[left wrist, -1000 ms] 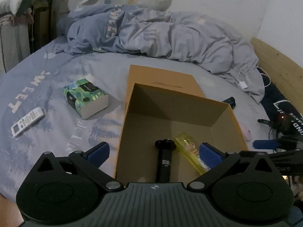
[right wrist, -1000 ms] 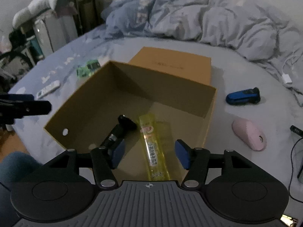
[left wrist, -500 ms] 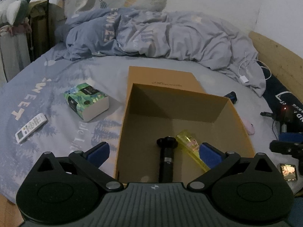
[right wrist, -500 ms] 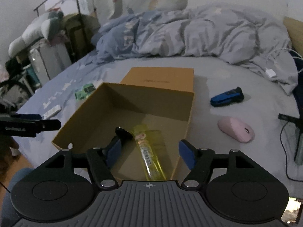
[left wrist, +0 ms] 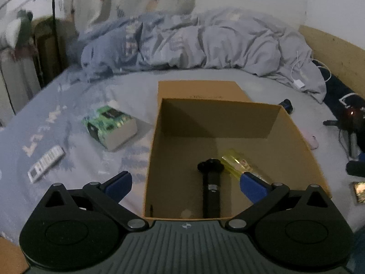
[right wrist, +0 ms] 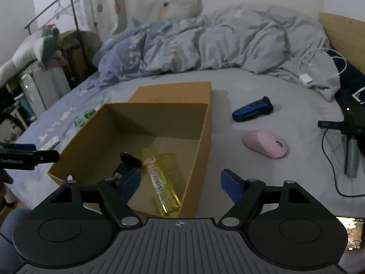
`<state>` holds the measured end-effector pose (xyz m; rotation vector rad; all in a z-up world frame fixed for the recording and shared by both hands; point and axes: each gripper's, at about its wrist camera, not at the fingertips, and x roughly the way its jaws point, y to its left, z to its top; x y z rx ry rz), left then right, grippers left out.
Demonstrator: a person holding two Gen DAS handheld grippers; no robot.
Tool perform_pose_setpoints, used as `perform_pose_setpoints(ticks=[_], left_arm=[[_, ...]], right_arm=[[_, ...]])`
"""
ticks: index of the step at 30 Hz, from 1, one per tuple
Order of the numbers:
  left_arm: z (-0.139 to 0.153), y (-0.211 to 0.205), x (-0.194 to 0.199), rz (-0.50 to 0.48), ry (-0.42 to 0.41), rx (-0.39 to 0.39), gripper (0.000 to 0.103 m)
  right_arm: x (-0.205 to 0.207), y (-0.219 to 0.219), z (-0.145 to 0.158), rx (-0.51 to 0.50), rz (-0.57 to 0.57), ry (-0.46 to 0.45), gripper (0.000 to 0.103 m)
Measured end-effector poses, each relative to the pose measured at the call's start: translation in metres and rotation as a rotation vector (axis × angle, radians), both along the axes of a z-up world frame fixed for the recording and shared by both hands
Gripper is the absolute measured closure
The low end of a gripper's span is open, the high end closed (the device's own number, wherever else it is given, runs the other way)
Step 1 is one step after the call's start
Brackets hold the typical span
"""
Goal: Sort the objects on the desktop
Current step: 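Withdraw the right tool up and away from the cardboard box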
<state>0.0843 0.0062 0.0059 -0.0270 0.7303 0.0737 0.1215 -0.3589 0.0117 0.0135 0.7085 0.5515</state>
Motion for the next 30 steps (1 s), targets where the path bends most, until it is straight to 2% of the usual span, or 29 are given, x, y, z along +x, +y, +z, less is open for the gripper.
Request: perform_pose_setpoints(ticks=[9, 13, 20, 30], left_arm=[[-0.006, -0.004, 0.002, -0.006, 0.024, 0.012, 0.0], [-0.007, -0.002, 0.002, -0.003, 0.027, 0.013, 0.0], [0.006, 0.005, -0.005, -0.003, -0.053, 0.002, 0.0], [0.033, 0.016, -0.003, 0.013, -0.114, -0.014, 0.0]], right_arm=[[-0.007, 0.002, -0.009, 0.016, 0.003, 0.009, 0.0], [-0.005, 0.002, -0.01, 0.014, -0.014, 0.017, 0.0], [0.004, -0.001, -0.01, -0.002, -0.066, 0.035, 0.0], [0.02, -0.004, 0.019, 0.074, -0.096, 0.022, 0.0]])
